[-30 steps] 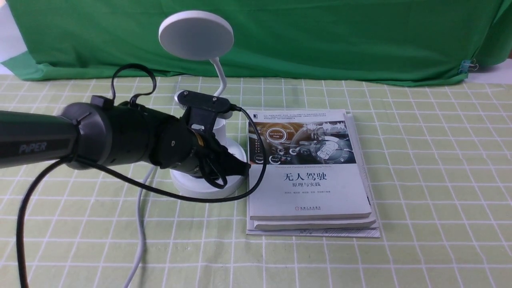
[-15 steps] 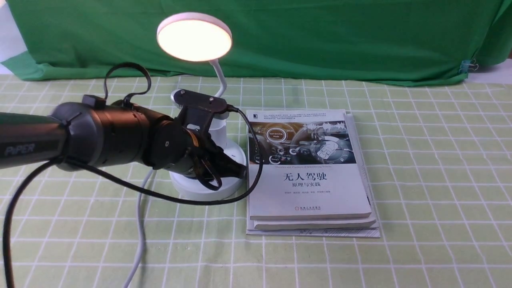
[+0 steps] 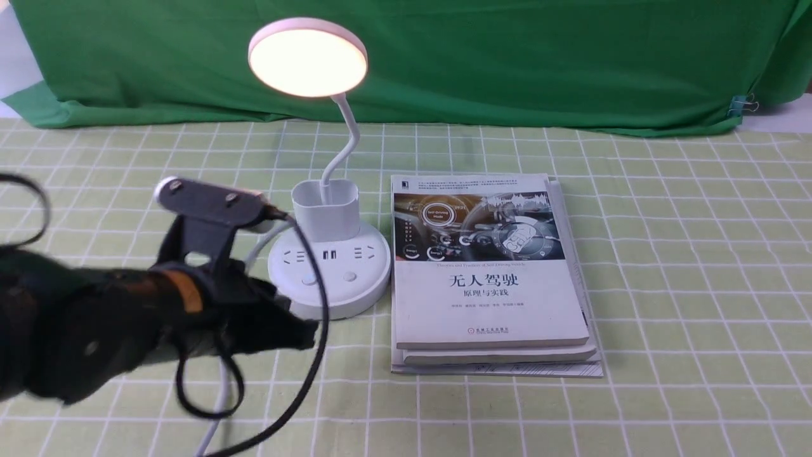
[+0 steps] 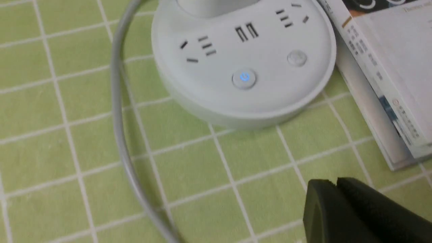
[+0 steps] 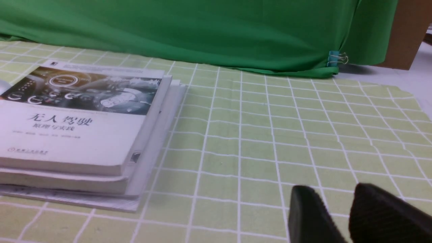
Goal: Turn on the table lamp on the green coffee tablecloth with your hand.
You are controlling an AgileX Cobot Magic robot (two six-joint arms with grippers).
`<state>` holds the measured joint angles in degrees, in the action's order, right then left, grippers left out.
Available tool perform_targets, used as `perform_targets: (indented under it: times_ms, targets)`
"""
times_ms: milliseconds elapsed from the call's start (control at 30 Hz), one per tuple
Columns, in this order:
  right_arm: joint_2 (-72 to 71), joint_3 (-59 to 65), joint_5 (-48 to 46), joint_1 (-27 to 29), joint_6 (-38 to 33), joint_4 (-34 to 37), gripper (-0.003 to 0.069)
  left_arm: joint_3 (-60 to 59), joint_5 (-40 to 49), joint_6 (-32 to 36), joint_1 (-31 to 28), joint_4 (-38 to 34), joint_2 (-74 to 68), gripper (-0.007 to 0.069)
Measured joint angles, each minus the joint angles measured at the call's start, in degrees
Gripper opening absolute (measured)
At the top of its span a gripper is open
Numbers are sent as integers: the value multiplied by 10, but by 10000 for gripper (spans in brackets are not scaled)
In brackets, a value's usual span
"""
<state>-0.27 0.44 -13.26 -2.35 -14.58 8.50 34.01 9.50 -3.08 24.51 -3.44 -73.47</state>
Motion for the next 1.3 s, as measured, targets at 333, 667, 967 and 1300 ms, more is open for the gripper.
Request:
perform_targets:
  times_ms: [333,667,967,1300]
  targets:
    - [0,0,0,0,0,0,245,-127,-38,-25,0,0,287,19]
    - [0,0,1,0,0,0,245,-138,20,-15,0,9,471,19]
    - [0,0,0,0,0,0,245,-139,24,-15,0,11,498,19]
    - [0,0,0,0,0,0,245,-140,24,-15,0,14,498,19]
